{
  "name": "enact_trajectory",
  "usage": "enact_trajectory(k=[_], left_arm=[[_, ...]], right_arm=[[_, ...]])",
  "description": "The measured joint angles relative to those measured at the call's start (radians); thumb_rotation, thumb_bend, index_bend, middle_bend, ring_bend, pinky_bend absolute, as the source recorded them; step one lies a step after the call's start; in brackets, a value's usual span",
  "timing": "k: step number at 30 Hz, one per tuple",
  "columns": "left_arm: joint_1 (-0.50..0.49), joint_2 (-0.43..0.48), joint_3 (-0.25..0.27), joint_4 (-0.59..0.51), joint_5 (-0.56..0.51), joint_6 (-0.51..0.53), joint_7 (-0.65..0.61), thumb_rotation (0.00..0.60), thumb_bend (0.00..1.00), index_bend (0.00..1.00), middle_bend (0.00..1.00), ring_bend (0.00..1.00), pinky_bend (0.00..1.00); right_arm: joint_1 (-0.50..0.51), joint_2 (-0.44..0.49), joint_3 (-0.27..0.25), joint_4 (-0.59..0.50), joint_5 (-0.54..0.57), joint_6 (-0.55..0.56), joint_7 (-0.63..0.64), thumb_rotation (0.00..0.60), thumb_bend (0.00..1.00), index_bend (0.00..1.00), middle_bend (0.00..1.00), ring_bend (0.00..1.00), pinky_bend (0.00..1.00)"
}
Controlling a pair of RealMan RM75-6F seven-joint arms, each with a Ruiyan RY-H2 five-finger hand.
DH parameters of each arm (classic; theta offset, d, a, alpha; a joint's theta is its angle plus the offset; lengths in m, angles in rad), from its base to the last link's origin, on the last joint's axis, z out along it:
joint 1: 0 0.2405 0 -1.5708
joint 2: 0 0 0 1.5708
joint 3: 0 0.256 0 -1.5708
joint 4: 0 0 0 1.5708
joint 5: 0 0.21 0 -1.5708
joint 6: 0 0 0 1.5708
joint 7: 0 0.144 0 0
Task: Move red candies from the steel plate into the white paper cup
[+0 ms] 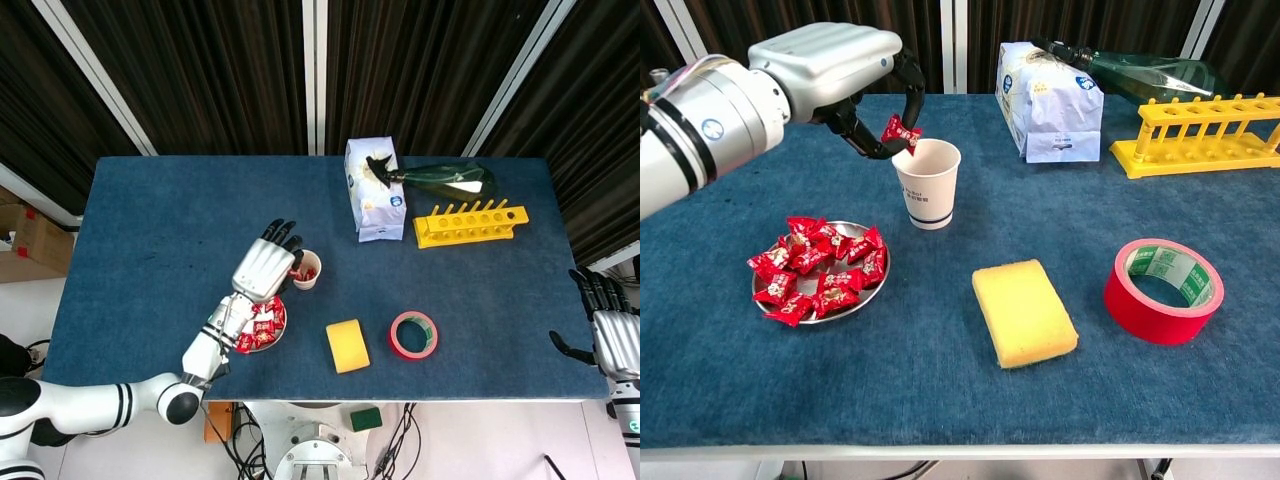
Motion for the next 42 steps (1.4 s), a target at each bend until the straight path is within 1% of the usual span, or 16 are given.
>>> enact_trajectory(k=[4, 8, 10, 12, 13, 14, 15, 20, 22, 25, 26, 28, 32, 35, 38, 42], left_arm=[[-0.019, -0.023, -0.005, 0.05, -0.03, -0.011, -0.022, 0.6, 0.35, 0.62, 0.25, 0.1, 0.13], [-0.032, -0.034, 0.0, 0.071, -0.034, -0.013, -0.045, 0.6, 0.35, 0.54, 0.22, 0.08, 0.13], [-0.035, -0.033, 0.005, 0.072, -0.037, -0.015, -0.044, 0.6, 0.35, 0.44, 0.19, 0.07, 0.13], [-0.036, -0.023, 0.01, 0.066, -0.049, -0.02, -0.033, 0.6, 0.35, 0.25, 0.15, 0.05, 0.12], [-0.036, -0.017, 0.013, 0.06, -0.056, -0.022, -0.028, 0.6, 0.34, 0.18, 0.14, 0.05, 0.12], [-0.036, -0.009, 0.015, 0.05, -0.064, -0.022, -0.02, 0.6, 0.34, 0.13, 0.13, 0.04, 0.12], [-0.035, -0.003, 0.017, 0.042, -0.067, -0.019, -0.016, 0.6, 0.33, 0.1, 0.13, 0.04, 0.12], [-0.016, 0.028, 0.026, -0.012, -0.046, 0.036, -0.017, 0.6, 0.31, 0.1, 0.13, 0.04, 0.12], [0.0, 0.05, 0.035, -0.048, -0.035, 0.058, -0.021, 0.6, 0.3, 0.12, 0.13, 0.04, 0.12], [0.043, 0.105, 0.068, -0.126, -0.013, 0.095, -0.033, 0.6, 0.3, 0.21, 0.13, 0.04, 0.12], [0.065, 0.135, 0.09, -0.159, -0.004, 0.106, -0.041, 0.6, 0.3, 0.23, 0.13, 0.04, 0.12], [0.097, 0.183, 0.135, -0.2, 0.005, 0.114, -0.055, 0.6, 0.3, 0.25, 0.13, 0.04, 0.12], [0.167, 0.286, 0.248, -0.27, 0.022, 0.103, -0.114, 0.6, 0.3, 0.27, 0.12, 0.03, 0.12], [0.2, 0.3, 0.29, -0.261, 0.072, 0.103, -0.157, 0.6, 0.3, 0.29, 0.12, 0.03, 0.12], [0.22, 0.279, 0.312, -0.202, 0.126, 0.107, -0.187, 0.6, 0.29, 0.28, 0.11, 0.02, 0.11], [0.245, 0.224, 0.32, -0.105, 0.142, 0.119, -0.199, 0.6, 0.26, 0.25, 0.1, 0.01, 0.11]], right_arm=[[0.0, 0.004, 0.001, 0.002, 0.001, 0.0, 0.009, 0.6, 0.24, 0.02, 0.01, 0.0, 0.0], [0.001, 0.005, -0.001, 0.002, 0.001, -0.005, 0.008, 0.6, 0.24, 0.02, 0.01, 0.0, 0.0], [0.001, 0.006, -0.002, 0.0, -0.001, -0.005, 0.006, 0.6, 0.24, 0.02, 0.01, 0.0, 0.0], [0.0, 0.006, -0.002, -0.002, -0.002, -0.003, 0.005, 0.6, 0.24, 0.02, 0.01, 0.0, 0.0], [0.0, 0.006, -0.003, -0.002, -0.002, -0.002, 0.004, 0.6, 0.24, 0.02, 0.01, 0.0, 0.0], [0.0, 0.006, -0.002, -0.002, -0.001, -0.002, 0.004, 0.6, 0.24, 0.02, 0.01, 0.0, 0.0], [0.0, 0.006, -0.002, -0.002, -0.001, -0.003, 0.003, 0.6, 0.24, 0.02, 0.01, 0.0, 0.0], [0.003, 0.005, -0.003, -0.003, 0.001, -0.01, 0.0, 0.6, 0.24, 0.02, 0.01, 0.0, 0.0], [0.003, 0.005, -0.003, -0.003, 0.0, -0.01, 0.0, 0.6, 0.24, 0.02, 0.01, 0.0, 0.0], [0.003, 0.006, -0.002, -0.003, 0.004, -0.011, 0.002, 0.6, 0.24, 0.02, 0.01, 0.0, 0.0], [0.004, 0.006, -0.001, -0.003, 0.006, -0.012, 0.001, 0.6, 0.24, 0.02, 0.01, 0.0, 0.0], [0.004, 0.004, -0.001, -0.003, 0.009, -0.013, -0.003, 0.6, 0.24, 0.02, 0.01, 0.0, 0.0], [0.006, -0.001, -0.003, -0.006, 0.009, -0.017, -0.021, 0.6, 0.24, 0.02, 0.01, 0.0, 0.0], [0.007, -0.006, -0.006, -0.011, 0.005, -0.017, -0.039, 0.6, 0.24, 0.02, 0.01, 0.0, 0.0], [0.006, -0.011, -0.007, -0.014, 0.007, -0.016, -0.051, 0.6, 0.24, 0.02, 0.01, 0.0, 0.0], [0.008, -0.013, -0.008, -0.015, 0.011, -0.023, -0.059, 0.6, 0.24, 0.02, 0.01, 0.0, 0.0]])
